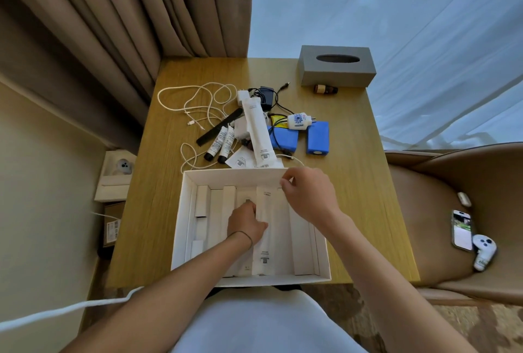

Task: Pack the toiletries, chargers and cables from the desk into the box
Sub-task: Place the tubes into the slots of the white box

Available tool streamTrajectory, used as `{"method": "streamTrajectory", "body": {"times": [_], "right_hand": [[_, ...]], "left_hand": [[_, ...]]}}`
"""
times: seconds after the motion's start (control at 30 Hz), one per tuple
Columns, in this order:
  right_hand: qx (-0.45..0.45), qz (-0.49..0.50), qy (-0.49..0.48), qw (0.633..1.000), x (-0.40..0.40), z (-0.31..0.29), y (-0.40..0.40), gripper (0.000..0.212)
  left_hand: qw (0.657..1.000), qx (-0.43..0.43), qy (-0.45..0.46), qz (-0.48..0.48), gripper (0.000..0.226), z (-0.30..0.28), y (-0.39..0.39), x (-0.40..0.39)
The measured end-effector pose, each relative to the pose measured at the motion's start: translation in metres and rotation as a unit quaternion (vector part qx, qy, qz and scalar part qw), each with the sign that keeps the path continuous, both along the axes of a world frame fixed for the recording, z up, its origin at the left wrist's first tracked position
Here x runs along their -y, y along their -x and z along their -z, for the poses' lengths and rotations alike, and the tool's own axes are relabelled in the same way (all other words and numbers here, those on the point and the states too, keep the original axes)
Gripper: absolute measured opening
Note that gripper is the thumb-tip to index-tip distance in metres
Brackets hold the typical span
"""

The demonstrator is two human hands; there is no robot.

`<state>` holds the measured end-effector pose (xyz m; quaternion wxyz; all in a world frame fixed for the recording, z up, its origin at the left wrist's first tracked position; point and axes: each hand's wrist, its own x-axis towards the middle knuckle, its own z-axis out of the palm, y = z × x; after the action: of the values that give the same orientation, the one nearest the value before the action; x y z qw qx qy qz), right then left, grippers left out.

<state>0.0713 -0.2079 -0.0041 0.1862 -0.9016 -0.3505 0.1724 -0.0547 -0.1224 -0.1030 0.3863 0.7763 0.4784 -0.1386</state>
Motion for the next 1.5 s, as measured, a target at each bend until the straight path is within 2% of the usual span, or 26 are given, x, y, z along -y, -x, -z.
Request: {"method": "streamTrajectory", "body": {"times": [0.2, 0.37, 0.47, 0.6, 0.73, 0.87, 1.0, 1.13, 1.23, 1.3, 1.37, 1.43, 1.5], "right_hand": [[-0.013, 0.021, -0.034, 0.999, -0.012, -0.009, -0.013, 0.017], [-0.031, 0.043, -0.056, 0.997, -0.037, -0.012, -0.035, 0.020], [-0.042, 0.051, -0.036, 0.997, -0.060, -0.005, -0.052, 0.023], [-0.044, 0.040, -0.001, 0.998, -0.094, 0.014, -0.070, 0.031], [-0.057, 0.030, 0.049, 0.997, -0.121, 0.032, -0.084, 0.012], [-0.057, 0.017, 0.074, 0.995, -0.139, 0.051, -0.087, 0.039], [-0.039, 0.020, 0.088, 0.995, -0.152, 0.063, -0.085, 0.069], [-0.031, 0.018, 0.078, 0.996, -0.158, 0.071, -0.086, 0.077], [-0.082, 0.064, 0.039, 0.994, -0.157, 0.071, -0.093, 0.073], [-0.156, 0.106, 0.010, 0.982, -0.154, 0.069, -0.099, 0.072], [-0.269, 0.161, -0.026, 0.949, -0.149, 0.064, -0.107, 0.064], [-0.379, 0.207, -0.084, 0.898, -0.141, 0.053, -0.114, 0.056], [-0.443, 0.225, -0.131, 0.858, -0.128, 0.038, -0.118, 0.050]], "left_hand": [[0.988, -0.071, -0.060, 0.125, 0.037, -0.001, -0.007, -0.007], [0.984, -0.081, -0.050, 0.149, 0.043, -0.016, -0.004, -0.011], [0.991, -0.036, -0.028, 0.126, 0.037, -0.036, 0.007, -0.013], [0.995, 0.084, 0.042, 0.039, 0.012, -0.072, 0.020, -0.014], [0.981, 0.179, 0.065, -0.040, 0.018, -0.103, 0.030, -0.019], [0.966, 0.237, 0.043, -0.089, 0.022, -0.122, 0.031, -0.033], [0.959, 0.260, 0.021, -0.112, 0.023, -0.134, 0.027, -0.046], [0.959, 0.259, 0.005, -0.115, 0.023, -0.141, 0.023, -0.057], [0.962, 0.249, -0.004, -0.114, 0.023, -0.142, 0.015, -0.066], [0.963, 0.245, -0.002, -0.111, 0.023, -0.141, 0.007, -0.072], [0.966, 0.236, -0.005, -0.105, 0.024, -0.136, -0.001, -0.081], [0.970, 0.223, -0.007, -0.095, 0.023, -0.129, -0.013, -0.091], [0.976, 0.202, -0.003, -0.082, 0.021, -0.118, -0.028, -0.100]]}}
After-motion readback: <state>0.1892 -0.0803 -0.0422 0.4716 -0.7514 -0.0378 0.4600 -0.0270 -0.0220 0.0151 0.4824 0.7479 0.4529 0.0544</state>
